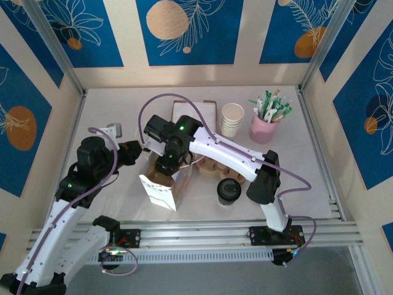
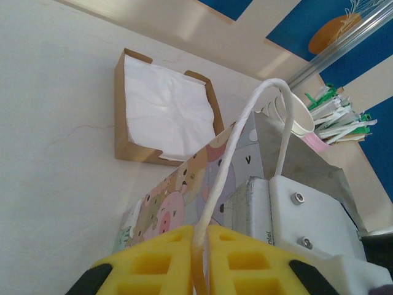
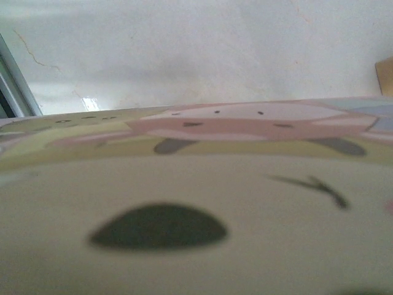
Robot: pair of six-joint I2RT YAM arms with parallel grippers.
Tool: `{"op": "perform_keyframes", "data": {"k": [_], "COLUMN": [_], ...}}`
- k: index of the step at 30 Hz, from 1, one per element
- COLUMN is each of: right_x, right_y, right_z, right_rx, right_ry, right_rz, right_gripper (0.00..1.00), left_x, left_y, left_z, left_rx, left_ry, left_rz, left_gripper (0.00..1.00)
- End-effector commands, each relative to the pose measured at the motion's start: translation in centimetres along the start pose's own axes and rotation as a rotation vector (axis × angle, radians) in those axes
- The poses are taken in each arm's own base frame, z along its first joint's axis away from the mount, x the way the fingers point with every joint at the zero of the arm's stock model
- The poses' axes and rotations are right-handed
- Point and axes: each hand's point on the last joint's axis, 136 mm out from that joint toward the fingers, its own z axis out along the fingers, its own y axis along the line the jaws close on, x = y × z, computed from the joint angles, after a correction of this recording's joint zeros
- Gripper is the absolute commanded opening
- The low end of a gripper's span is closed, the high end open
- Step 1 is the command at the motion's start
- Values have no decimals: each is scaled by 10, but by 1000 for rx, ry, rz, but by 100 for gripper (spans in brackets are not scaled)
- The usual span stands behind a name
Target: Pack the takeout coffee
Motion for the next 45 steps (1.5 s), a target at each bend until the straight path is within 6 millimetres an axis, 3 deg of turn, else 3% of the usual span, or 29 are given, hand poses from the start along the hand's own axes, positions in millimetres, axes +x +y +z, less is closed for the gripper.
{"op": "perform_keyframes", "data": {"k": [1, 12, 25, 39, 45], "right_x": [7, 6, 0, -3, -6], "right_y": [10, 9, 9, 11, 13], "right_z": [15, 15, 6, -2, -7], "right_rx": [-32, -26, -26, -35, -45], "right_ry": [49, 47, 19, 1, -17], "right_rz": [3, 4, 0, 1, 3], "right_gripper": [55, 57, 75, 85, 94], "left_x": [2, 3, 7, 9, 9], "left_y": [-5, -3, 0, 3, 3], "left_z": [0, 2, 3, 4, 4], "left_rx": [28, 25, 15, 4, 4], "left_ry": [4, 8, 17, 23, 26], "left_rz": [-5, -6, -10, -8, -9], "left_gripper": [13, 13, 13, 13, 14]}}
